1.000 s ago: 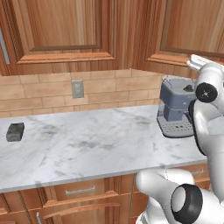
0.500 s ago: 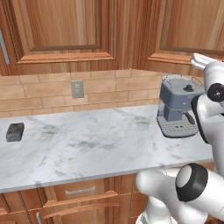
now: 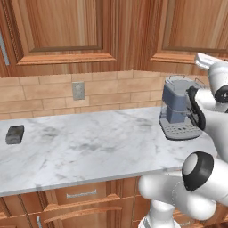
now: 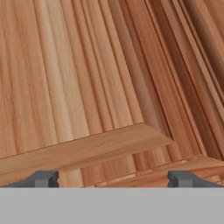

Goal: Close all open cabinet doors.

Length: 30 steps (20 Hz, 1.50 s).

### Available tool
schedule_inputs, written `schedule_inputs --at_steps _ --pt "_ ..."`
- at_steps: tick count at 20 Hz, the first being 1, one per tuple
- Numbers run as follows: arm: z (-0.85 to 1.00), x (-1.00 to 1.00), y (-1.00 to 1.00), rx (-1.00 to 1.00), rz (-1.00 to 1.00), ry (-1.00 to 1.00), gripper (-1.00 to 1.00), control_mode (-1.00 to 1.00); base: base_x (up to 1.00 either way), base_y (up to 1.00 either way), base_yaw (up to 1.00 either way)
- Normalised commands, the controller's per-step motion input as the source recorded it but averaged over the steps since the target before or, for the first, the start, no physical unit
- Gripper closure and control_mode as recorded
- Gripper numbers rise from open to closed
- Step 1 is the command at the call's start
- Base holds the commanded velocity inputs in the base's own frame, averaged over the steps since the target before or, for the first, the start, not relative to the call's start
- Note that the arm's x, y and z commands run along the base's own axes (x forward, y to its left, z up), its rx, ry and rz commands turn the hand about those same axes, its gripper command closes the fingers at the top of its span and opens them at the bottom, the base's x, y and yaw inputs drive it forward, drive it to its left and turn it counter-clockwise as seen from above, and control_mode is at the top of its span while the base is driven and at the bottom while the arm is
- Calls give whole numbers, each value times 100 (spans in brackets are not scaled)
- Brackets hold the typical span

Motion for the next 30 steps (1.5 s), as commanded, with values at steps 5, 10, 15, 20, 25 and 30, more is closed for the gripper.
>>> schedule_inputs --at_steps 5,10,15,20,25,30 --pt "3 38 0 0 3 2 -100 -100 0 0 0" --pt "8 41 0 0 1 8 -100 -100 0 0 0" --pt "8 34 0 0 1 8 -100 -100 0 0 0" --pt "3 28 0 0 2 6 -100 -100 0 0 0" --pt "0 19 0 0 4 4 -100 -100 0 0 0" --pt "0 26 0 0 3 4 -100 -100 0 0 0"
